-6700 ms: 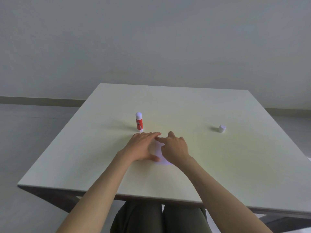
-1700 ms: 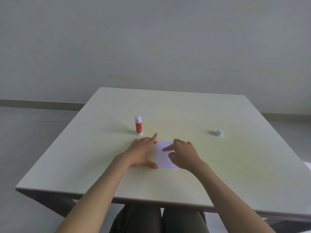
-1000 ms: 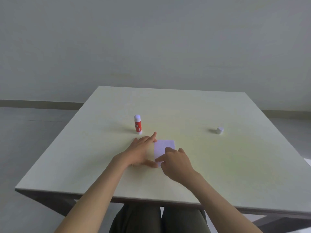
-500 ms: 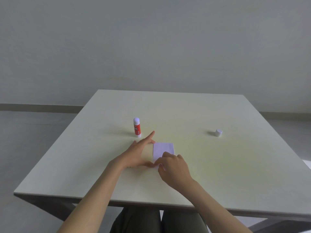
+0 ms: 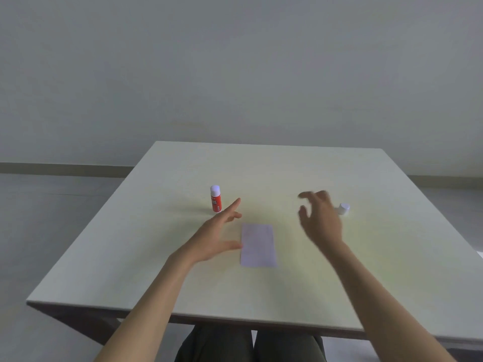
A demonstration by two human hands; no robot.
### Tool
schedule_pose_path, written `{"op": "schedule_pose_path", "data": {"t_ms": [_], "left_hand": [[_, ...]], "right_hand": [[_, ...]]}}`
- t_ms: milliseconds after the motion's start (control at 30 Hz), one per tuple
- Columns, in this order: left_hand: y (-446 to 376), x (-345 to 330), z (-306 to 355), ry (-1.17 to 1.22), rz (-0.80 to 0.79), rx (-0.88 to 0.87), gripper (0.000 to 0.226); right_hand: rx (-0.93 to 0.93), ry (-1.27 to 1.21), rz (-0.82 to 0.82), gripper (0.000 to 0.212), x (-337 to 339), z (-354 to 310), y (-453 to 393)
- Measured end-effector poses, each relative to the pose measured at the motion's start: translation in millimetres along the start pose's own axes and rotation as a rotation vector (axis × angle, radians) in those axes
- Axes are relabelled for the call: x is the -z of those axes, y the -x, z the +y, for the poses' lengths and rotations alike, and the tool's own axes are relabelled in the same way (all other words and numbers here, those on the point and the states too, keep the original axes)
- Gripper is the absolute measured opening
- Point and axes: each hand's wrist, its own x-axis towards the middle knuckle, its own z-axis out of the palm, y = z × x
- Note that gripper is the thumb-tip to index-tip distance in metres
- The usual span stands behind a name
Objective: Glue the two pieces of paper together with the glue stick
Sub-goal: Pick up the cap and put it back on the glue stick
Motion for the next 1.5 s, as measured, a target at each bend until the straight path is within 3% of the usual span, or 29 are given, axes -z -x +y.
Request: {"op": "schedule_pose_path", "data": {"t_ms": [133, 233, 300, 433, 500, 600, 767, 967, 1067, 1167, 1333, 1500], "left_hand": [[2.2, 10.2, 5.2, 0.059, 0.441, -0.112, 0.034], [3.8, 18.6, -4.4, 0.105, 0.737, -0.074, 0.022], [2.7, 23.4, -14.1, 0.096, 0.851, 0.000, 0.019], [-9.2, 23.8, -27.7, 0.112, 0.693, 0.160, 0.061], [-16.7, 20.8, -27.7, 0.170, 0.609, 0.201, 0.068], [-28.2, 14.8, -23.0, 0.208, 0.554, 0.208, 0.055], [-43.7, 7.1, -17.2, 0.149, 0.574, 0.285, 0.012], [-50.4, 1.2, -20.0, 0.117, 0.670, 0.310, 0.011], [-51.1, 0.5, -17.3, 0.076, 0.666, 0.245, 0.003], [-47.6, 2.4, -4.8, 0.009, 0.598, 0.116, 0.034], [-44.6, 5.9, 17.6, -0.179, 0.521, -0.056, 0.045], [-38.5, 4.4, 34.3, -0.224, 0.482, -0.146, 0.050]], "right_hand": [[-0.172, 0.167, 0.004, 0.047, 10.6, 42.7, -35.6], [-0.271, 0.173, -0.055, 0.049, 9.5, 61.4, -41.8], [-0.311, 0.144, -0.075, 0.048, 6.8, 68.2, -41.6], [-0.313, 0.093, -0.072, 0.042, -0.9, 76.1, -39.1], [-0.298, 0.080, -0.049, 0.040, -4.7, 77.7, -38.7], [-0.291, 0.057, -0.016, 0.041, -8.2, 79.4, -37.9], [-0.275, 0.027, 0.021, 0.042, -10.1, 82.0, -35.8], [-0.213, -0.026, 0.068, 0.033, -10.9, 75.0, -29.3], [-0.073, -0.100, 0.070, 0.026, -11.8, 57.2, -22.4], [-0.004, -0.284, 0.062, 0.019, -8.8, 25.6, -18.4], [0.014, -0.652, -0.043, 0.021, 1.5, -31.8, -14.0], [0.145, -0.659, -0.051, 0.022, 6.7, -63.4, -6.4]]}}
